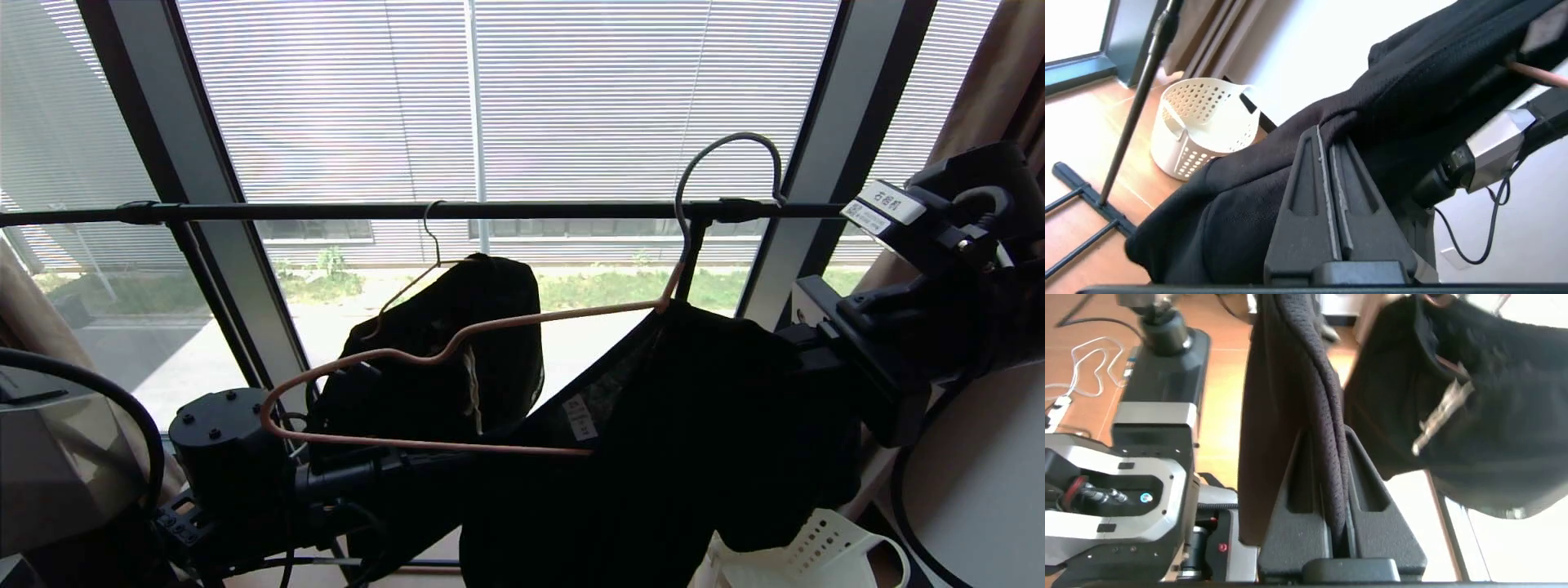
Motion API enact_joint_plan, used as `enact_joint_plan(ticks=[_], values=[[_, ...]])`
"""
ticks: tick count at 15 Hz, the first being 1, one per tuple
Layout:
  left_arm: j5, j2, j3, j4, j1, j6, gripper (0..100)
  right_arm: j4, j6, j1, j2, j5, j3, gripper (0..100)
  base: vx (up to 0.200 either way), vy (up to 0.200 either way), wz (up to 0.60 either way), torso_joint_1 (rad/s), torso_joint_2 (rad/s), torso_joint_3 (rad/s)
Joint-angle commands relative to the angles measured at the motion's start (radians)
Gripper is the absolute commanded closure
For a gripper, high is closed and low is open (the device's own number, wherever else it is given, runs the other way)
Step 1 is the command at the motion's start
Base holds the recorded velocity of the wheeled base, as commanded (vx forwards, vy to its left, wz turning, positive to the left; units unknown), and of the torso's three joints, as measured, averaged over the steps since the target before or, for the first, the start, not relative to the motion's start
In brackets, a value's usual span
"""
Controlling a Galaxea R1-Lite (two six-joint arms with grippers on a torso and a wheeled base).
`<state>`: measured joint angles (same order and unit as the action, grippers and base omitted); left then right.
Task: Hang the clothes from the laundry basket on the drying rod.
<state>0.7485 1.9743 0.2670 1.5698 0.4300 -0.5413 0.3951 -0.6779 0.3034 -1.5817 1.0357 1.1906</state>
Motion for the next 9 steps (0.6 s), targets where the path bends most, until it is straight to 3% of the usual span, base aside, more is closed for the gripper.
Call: enact_joint_plan(ticks=[1, 5, 9], values=[[0.0, -0.032, -0.012, 0.001, -0.025, 0.0, 100, 0.002, -0.002, -0.03, 0.002, -0.006, -0.02, 100, 0.0, 0.0, 0.0, 0.0, 0.0, 0.0], [0.0, -0.06, -0.009, 0.001, -0.073, -0.002, 100, -0.001, -0.005, -0.081, 0.003, -0.072, -0.059, 100, 0.0, 0.0, 0.0, 0.0, 0.0, 0.0], [0.0, -0.061, -0.012, 0.001, -0.096, 0.0, 100, -0.114, -0.003, -0.124, 0.011, -0.131, -0.138, 100, 0.0, 0.0, 0.0, 0.0, 0.0, 0.0]])
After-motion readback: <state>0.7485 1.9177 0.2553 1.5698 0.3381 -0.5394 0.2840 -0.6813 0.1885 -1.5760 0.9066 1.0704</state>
